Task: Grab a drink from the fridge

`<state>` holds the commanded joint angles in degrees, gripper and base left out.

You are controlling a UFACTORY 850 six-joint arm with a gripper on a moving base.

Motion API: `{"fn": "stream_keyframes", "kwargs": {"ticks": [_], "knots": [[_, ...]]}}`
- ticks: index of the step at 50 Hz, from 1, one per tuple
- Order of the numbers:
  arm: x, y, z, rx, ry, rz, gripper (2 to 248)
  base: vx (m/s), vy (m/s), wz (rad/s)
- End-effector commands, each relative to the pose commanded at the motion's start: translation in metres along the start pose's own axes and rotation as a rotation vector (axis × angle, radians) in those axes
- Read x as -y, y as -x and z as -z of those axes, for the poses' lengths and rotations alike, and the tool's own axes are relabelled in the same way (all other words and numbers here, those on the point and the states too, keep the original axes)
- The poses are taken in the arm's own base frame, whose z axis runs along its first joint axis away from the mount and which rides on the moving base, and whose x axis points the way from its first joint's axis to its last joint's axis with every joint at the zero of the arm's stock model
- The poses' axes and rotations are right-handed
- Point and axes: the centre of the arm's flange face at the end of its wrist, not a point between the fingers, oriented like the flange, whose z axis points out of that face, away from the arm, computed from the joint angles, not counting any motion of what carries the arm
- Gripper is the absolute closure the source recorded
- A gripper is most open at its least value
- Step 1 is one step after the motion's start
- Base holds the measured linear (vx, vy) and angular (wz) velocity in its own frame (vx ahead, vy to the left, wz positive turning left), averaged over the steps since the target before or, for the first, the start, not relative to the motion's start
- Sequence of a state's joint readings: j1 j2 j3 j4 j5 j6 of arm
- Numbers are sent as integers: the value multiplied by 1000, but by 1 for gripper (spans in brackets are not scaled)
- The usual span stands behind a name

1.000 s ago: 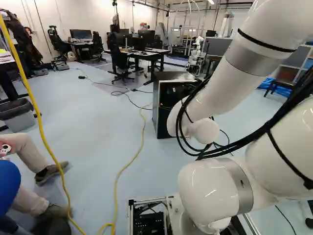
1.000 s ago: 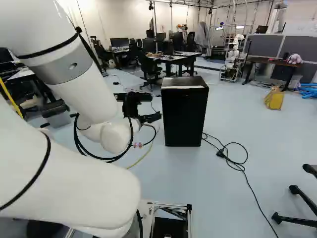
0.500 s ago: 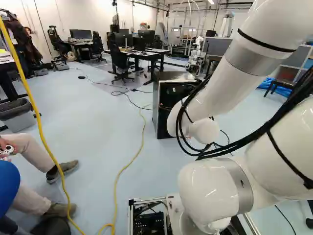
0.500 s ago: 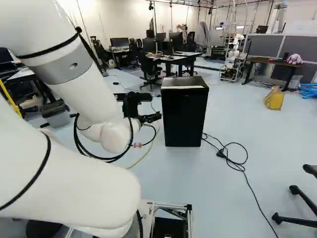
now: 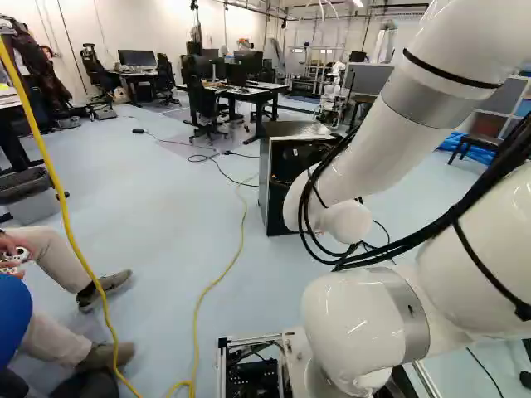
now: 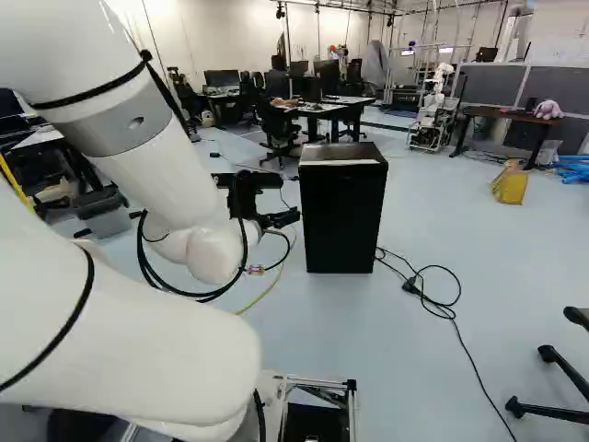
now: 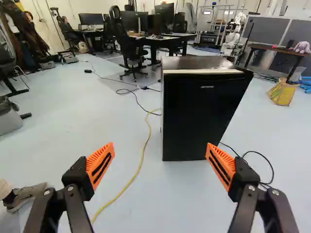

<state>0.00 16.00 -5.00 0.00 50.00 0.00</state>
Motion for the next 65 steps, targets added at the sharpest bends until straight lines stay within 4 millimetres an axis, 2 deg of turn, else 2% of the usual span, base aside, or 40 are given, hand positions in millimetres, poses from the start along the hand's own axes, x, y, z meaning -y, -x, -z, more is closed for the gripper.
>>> {"fn": "stream_keyframes", "kwargs": {"ticks": [65], "knots": [[0, 0, 0, 0, 0, 0, 3, 30, 0, -2]]}}
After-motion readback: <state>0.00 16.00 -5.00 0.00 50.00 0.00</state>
